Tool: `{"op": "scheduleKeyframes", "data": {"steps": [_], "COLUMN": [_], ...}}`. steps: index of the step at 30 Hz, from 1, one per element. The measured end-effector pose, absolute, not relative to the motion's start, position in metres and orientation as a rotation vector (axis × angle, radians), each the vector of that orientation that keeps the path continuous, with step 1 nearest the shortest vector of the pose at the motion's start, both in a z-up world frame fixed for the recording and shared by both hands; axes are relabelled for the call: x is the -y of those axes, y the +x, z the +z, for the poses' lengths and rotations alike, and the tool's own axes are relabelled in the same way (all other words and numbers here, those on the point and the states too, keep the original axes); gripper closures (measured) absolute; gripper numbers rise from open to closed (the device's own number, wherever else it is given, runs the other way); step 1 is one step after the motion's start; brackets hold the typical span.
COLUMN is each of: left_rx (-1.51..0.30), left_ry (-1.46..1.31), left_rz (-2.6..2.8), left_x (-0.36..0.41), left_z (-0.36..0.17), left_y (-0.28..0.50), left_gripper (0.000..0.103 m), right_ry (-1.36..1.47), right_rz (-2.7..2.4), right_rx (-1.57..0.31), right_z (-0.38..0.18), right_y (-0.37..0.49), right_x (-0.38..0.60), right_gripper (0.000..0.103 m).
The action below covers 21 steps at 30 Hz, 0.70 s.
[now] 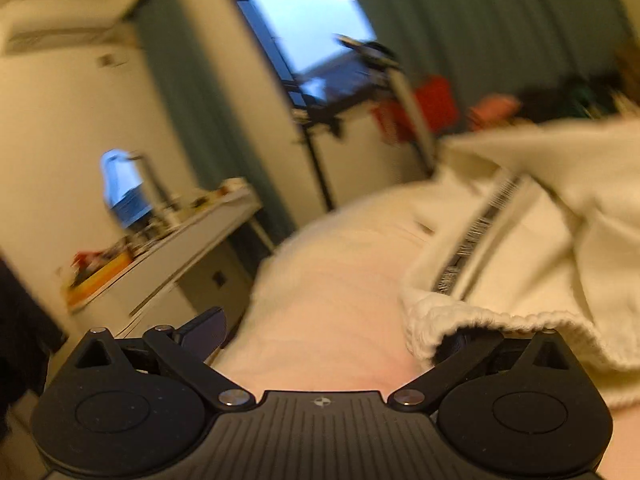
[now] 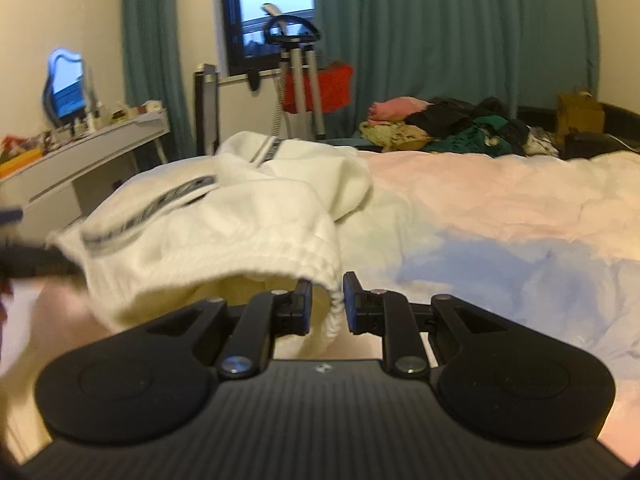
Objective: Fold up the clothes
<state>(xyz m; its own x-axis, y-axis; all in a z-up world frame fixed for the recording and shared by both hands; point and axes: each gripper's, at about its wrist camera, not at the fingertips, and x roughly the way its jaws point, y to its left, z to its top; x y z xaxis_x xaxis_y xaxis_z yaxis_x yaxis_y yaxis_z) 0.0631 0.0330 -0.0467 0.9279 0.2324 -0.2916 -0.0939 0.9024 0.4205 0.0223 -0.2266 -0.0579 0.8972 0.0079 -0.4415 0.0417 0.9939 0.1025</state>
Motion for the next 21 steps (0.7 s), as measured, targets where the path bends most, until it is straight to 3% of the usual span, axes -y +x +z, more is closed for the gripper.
{"op": "scheduleKeyframes", "data": {"steps": [6,14,21], "left_rx": [-0.3,-0.56,-0.584], "left_ry": [0.222,0.168,0.209], "left_rz": [0.255,0.219,0.175], "left_x": [-0.079,-0.12,-0.113], "left_z": [-0.011,-0.033,-0.031], "left_y": [0.065,0.1,0.073], "left_gripper": [0.0,0.0,0.002], "right_ry": [0.006,-0.153,-0.028], "right_rz": [0.204,0.422,0.534], "right_rx": [-0.579,-0.798,-0.757], "right_z": [-0.073,-0.107,-0.081], "right_y": [0.024,0.032,0.026], "right_x": [0.188,0.139,0.153], "right_gripper": [0.083,0.083,0.082]}}
